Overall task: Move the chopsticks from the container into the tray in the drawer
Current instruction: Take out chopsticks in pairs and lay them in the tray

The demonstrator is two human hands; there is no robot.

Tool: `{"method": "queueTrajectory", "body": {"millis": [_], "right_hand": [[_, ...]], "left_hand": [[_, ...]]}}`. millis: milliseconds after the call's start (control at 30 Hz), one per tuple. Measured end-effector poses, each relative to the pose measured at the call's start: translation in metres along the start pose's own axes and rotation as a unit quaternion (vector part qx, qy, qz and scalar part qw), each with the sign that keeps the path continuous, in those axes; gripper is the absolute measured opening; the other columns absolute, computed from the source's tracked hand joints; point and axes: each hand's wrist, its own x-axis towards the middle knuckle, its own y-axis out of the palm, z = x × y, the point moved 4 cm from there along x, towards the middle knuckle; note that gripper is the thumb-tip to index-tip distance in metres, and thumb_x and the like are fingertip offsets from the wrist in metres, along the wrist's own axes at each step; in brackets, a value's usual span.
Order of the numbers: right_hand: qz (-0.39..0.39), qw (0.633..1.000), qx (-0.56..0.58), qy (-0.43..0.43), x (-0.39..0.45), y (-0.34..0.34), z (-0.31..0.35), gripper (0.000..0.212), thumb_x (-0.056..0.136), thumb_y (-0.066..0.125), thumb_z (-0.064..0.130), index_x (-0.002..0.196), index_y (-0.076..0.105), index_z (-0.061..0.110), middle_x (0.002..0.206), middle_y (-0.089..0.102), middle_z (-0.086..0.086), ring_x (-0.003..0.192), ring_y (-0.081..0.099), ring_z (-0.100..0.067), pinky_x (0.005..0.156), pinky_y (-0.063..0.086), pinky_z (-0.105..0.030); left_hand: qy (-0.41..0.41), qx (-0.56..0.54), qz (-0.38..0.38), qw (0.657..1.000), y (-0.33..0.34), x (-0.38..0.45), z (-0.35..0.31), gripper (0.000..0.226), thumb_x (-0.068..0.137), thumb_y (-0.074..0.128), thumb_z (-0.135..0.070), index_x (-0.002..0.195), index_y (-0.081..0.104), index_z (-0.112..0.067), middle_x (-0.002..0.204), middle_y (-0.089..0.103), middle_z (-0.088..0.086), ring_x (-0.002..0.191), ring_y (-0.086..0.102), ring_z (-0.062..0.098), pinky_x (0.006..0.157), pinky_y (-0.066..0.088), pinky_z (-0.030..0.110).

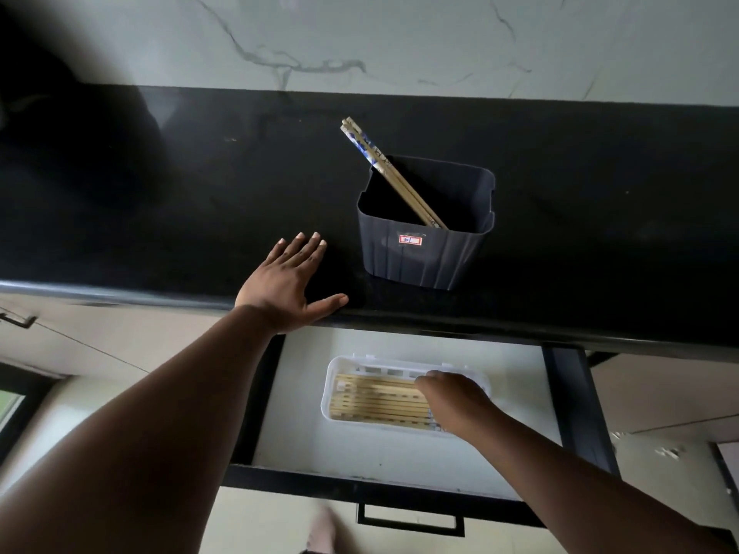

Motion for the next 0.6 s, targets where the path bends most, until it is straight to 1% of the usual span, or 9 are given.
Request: {"method": "queueTrajectory", "body": {"millis": [67,167,200,267,333,433,533,600], "right_hand": [[0.012,1.0,0.02,0.007,0.007,0.008,-0.003,0.026,0.08,0.06,0.003,0.103,0.059,0.015,0.095,0.065,-0.004,0.077,0.063,-0.02,0.057,0.044,-0.025],[0.023,0.999,0.038,0.021,0.013,0.016,-0.007,0.021,0.086,0.056,0.008,0.105,0.061,0.016,0.093,0.064,-0.001,0.084,0.065,-0.019,0.068,0.053,-0.026],[0.019,0.999,0.03,0.016,0.014,0.018,-0.007,0.021,0.085,0.057,0.006,0.104,0.06,0.015,0.093,0.064,-0.001,0.084,0.066,-0.019,0.068,0.054,-0.027],[-0.008,1.0,0.009,0.007,0.013,0.019,-0.004,0.021,0.085,0.057,0.004,0.104,0.059,0.013,0.097,0.066,-0.003,0.085,0.067,-0.022,0.06,0.05,-0.03],[-0.037,0.999,-0.011,0.011,0.012,0.016,-0.001,0.021,0.088,0.055,0.006,0.108,0.056,0.014,0.101,0.063,-0.003,0.089,0.065,-0.024,0.058,0.044,-0.032],[-0.051,0.997,-0.048,0.016,0.008,0.004,0.004,0.02,0.087,0.053,0.004,0.105,0.055,0.014,0.101,0.061,-0.004,0.092,0.063,-0.026,0.059,0.036,-0.031],[-0.042,0.998,-0.045,0.028,0.002,-0.014,0.007,0.02,0.084,0.052,0.002,0.1,0.056,0.014,0.099,0.061,-0.004,0.091,0.062,-0.028,0.062,0.035,-0.03],[-0.06,0.997,-0.03,0.037,-0.005,-0.032,0.011,0.019,0.084,0.052,0.004,0.1,0.055,0.014,0.098,0.061,-0.005,0.09,0.063,-0.028,0.062,0.036,-0.03]], "left_hand": [[0.001,-0.01,-0.007,1.0,-0.002,0.0,0.0,0.103,0.076,0.017,-0.084,0.153,0.013,-0.016,0.16,0.009,-0.001,0.148,-0.001,0.013,0.12,-0.004,0.032],[0.0,-0.016,-0.01,1.0,-0.003,-0.001,0.0,0.101,0.077,0.019,-0.083,0.153,0.014,-0.018,0.16,0.009,-0.002,0.148,0.0,0.013,0.12,-0.004,0.032],[-0.001,-0.018,-0.011,1.0,-0.003,-0.001,0.0,0.1,0.077,0.019,-0.083,0.153,0.014,-0.018,0.16,0.009,-0.003,0.148,0.0,0.013,0.12,-0.004,0.032],[-0.002,-0.019,-0.013,1.0,-0.003,-0.001,0.001,0.1,0.077,0.019,-0.083,0.153,0.014,-0.019,0.159,0.008,-0.004,0.147,-0.001,0.012,0.12,-0.004,0.031],[-0.002,-0.017,-0.014,1.0,-0.003,-0.001,0.001,0.1,0.077,0.018,-0.084,0.153,0.013,-0.019,0.159,0.007,-0.005,0.147,-0.002,0.011,0.12,-0.006,0.03],[0.0,-0.018,-0.014,1.0,-0.003,0.0,0.001,0.101,0.076,0.017,-0.084,0.154,0.012,-0.019,0.159,0.006,-0.005,0.146,-0.004,0.01,0.119,-0.008,0.029],[0.003,-0.012,-0.007,1.0,-0.003,0.001,0.001,0.103,0.075,0.014,-0.085,0.154,0.009,-0.019,0.16,0.004,-0.004,0.146,-0.007,0.009,0.118,-0.009,0.029],[0.003,-0.008,-0.002,1.0,-0.003,0.002,0.001,0.105,0.075,0.012,-0.085,0.154,0.006,-0.018,0.16,0.0,-0.003,0.147,-0.009,0.011,0.119,-0.009,0.031]]}}
